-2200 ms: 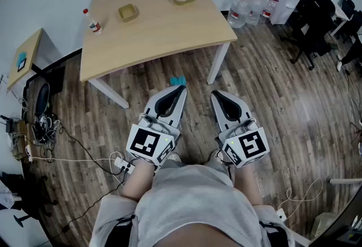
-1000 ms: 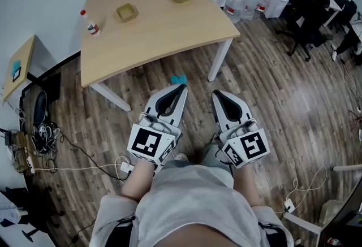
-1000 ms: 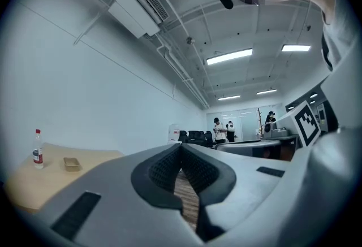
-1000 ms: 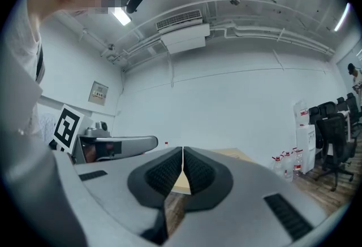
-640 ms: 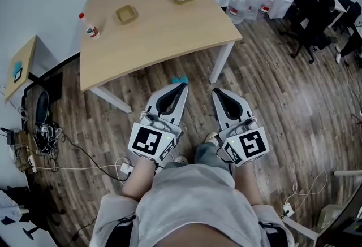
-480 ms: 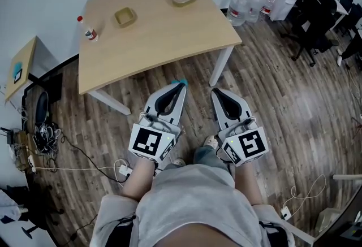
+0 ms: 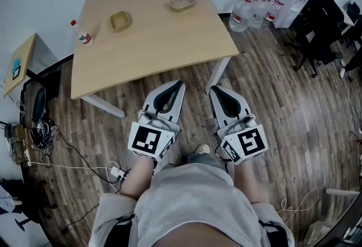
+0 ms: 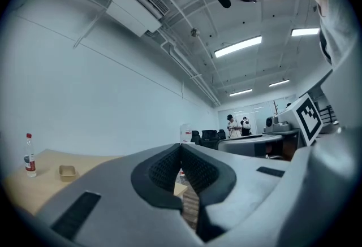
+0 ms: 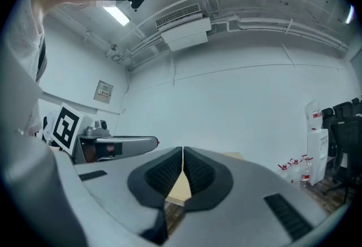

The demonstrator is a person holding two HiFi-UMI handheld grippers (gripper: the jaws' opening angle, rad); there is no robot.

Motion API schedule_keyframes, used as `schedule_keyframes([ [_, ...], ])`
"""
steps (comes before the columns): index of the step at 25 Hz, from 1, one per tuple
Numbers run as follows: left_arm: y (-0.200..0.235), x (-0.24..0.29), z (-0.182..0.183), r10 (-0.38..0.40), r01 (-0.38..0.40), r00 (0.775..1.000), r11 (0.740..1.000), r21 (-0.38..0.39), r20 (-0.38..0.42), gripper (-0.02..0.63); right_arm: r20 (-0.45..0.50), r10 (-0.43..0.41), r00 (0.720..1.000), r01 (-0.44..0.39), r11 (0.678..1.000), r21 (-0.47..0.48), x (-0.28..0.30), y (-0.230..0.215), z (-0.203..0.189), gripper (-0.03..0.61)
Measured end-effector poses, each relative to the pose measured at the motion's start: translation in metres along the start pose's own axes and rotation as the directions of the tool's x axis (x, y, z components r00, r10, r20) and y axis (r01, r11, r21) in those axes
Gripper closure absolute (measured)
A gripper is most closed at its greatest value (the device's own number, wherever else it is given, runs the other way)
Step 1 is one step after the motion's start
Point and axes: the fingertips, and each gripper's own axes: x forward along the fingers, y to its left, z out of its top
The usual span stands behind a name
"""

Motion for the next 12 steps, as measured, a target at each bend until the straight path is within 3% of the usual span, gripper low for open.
schedule_keyframes([
  [12, -0.021, 0.072, -0.007, 0.041, -0.041, 0.999, 0.999, 0.007, 0.008, 0.598, 0.006, 0.039, 0.999, -0.039, 0.999, 0.011, -0.001, -0.075, -0.007, 0.563],
])
